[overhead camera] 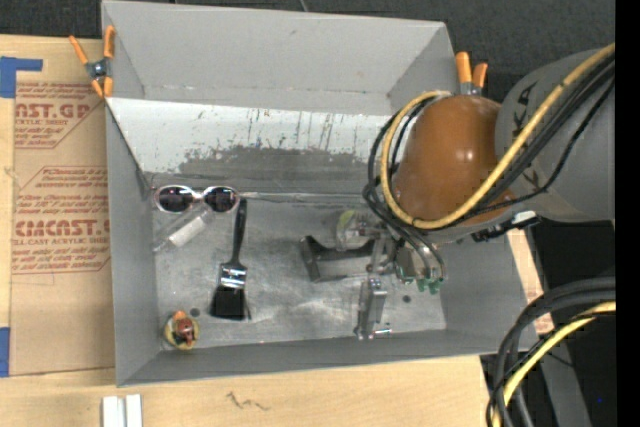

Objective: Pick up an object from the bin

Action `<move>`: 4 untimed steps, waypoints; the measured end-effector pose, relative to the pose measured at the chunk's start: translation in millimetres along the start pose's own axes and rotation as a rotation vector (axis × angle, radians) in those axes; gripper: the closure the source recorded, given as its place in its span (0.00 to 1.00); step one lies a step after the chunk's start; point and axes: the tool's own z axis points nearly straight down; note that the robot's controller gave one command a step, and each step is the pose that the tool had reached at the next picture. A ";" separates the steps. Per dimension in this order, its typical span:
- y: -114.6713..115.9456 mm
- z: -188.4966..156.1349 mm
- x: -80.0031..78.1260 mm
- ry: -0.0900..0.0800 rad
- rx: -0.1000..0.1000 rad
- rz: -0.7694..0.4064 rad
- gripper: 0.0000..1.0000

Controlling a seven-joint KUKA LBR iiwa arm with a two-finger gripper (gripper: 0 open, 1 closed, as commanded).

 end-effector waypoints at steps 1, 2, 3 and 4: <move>-15.0 55.3 -30.5 -0.127 -0.018 0.147 1.00; -15.0 55.3 -30.5 -0.127 -0.018 0.147 1.00; -14.4 50.9 -24.7 -0.106 -0.014 0.147 1.00; -14.4 51.1 -24.9 -0.107 -0.014 0.147 1.00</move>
Offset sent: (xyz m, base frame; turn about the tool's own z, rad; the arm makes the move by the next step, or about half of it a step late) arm 0.0000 0.0000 0.0000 0.0000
